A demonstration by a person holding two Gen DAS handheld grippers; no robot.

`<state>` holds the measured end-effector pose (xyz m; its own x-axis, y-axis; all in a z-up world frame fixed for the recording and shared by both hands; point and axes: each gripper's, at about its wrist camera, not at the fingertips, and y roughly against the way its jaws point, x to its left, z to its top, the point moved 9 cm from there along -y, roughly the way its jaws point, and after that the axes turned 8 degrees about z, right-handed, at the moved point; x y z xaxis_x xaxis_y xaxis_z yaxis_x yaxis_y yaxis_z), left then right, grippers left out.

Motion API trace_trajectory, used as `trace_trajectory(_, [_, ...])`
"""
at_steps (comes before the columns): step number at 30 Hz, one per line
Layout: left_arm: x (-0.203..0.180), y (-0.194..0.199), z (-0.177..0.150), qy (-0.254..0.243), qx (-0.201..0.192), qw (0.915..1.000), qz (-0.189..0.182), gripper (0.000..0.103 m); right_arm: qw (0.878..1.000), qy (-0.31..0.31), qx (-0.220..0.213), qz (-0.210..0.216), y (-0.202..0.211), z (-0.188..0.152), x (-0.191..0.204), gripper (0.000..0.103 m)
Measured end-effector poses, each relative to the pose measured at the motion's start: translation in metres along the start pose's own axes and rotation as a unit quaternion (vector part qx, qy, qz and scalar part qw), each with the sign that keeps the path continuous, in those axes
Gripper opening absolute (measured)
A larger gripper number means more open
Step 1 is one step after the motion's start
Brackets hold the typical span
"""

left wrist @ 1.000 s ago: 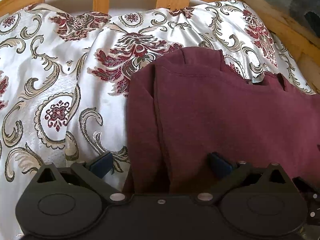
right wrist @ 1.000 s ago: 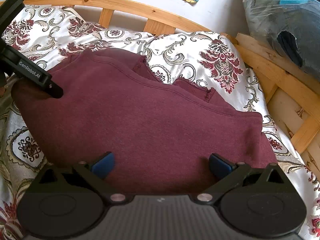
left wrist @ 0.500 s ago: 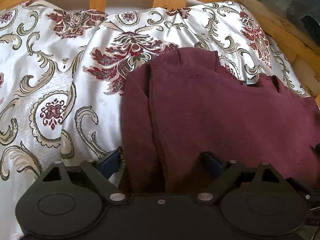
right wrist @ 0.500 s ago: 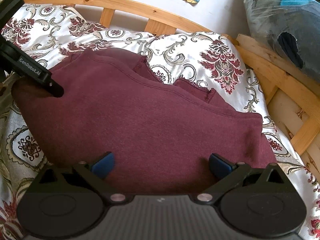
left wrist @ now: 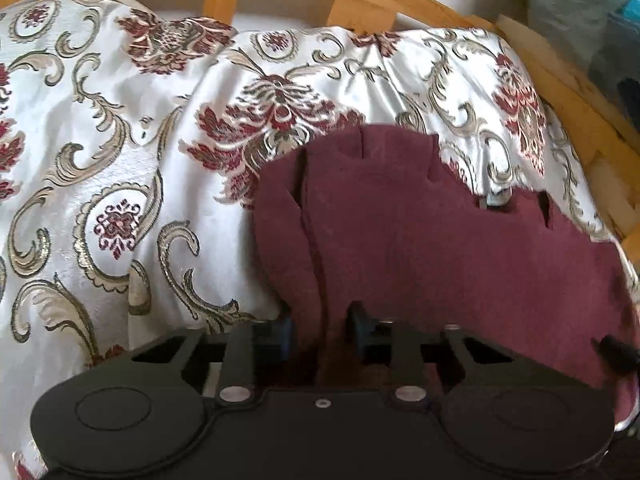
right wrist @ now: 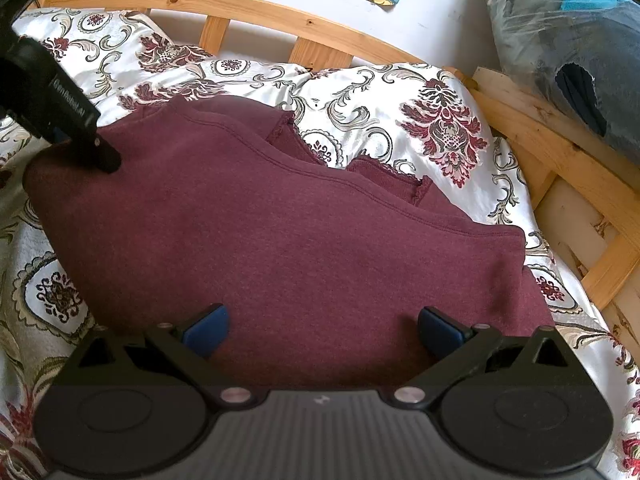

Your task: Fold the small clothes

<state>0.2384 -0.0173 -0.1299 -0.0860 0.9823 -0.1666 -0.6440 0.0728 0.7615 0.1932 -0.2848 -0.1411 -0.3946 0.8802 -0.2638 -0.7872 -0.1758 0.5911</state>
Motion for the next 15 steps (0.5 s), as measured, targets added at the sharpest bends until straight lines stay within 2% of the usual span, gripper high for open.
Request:
trace_trajectory(3, [-0.01,0.014,0.011,-0.002,-0.014,0.9999,0.003,0.02,1.0,0.004,0.003,0.002,0.001,0.002,0.0,0.103])
trace_trajectory(7, [-0.04,0.041,0.028,-0.049,-0.054,0.9974,-0.001,0.019,0.999,0.029,-0.017,-0.026,0.011,0.01,-0.004,0.103])
trace_trajectory(9, [-0.062,0.054,0.036,-0.078,-0.068,0.9945,-0.017,0.019,0.993,0.065,-0.048,-0.083,0.022,0.018,-0.016,0.103])
trace_trajectory(12, [-0.097,0.071,0.043,-0.106,-0.071,0.9905,-0.052,0.018,0.976,0.092,-0.086,-0.177,0.038,0.026,-0.046,0.103])
trace_trajectory(15, [-0.133,0.08,0.046,-0.14,-0.074,0.9848,-0.072,0.017,0.965,0.054,-0.086,-0.242,0.048,0.023,-0.092,0.103])
